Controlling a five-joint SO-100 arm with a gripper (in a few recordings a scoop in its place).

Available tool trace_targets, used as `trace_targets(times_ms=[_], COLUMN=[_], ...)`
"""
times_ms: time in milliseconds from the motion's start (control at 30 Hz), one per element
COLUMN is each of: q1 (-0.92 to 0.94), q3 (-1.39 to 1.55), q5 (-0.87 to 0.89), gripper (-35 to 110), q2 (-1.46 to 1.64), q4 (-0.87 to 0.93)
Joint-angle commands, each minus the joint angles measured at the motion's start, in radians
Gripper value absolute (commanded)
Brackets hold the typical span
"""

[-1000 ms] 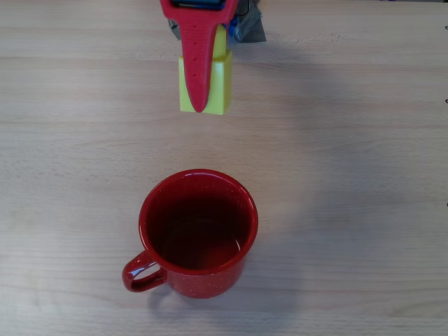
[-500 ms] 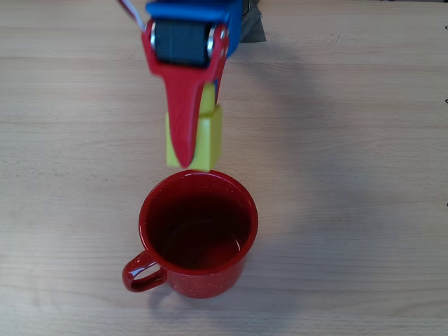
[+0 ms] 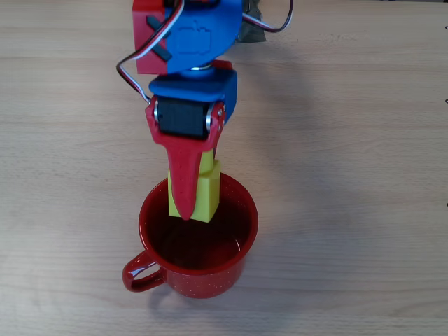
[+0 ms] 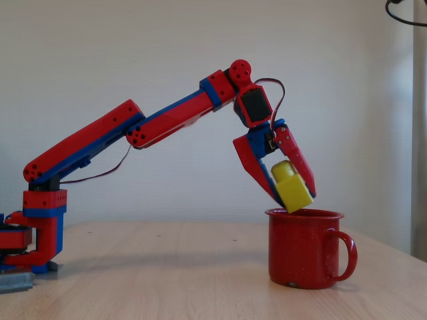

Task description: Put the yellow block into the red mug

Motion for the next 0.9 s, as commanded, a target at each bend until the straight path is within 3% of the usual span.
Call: trace_targets(times_ms=[0, 533, 867], q1=[0.018, 0.018, 0.02], q3=[-0.074, -0.061, -0.044], q5=[-0.003, 0.009, 0.038], gripper=[0, 0, 24], q2=[0.049, 0.041, 0.048], q4=[-0.032, -0.009, 0.008])
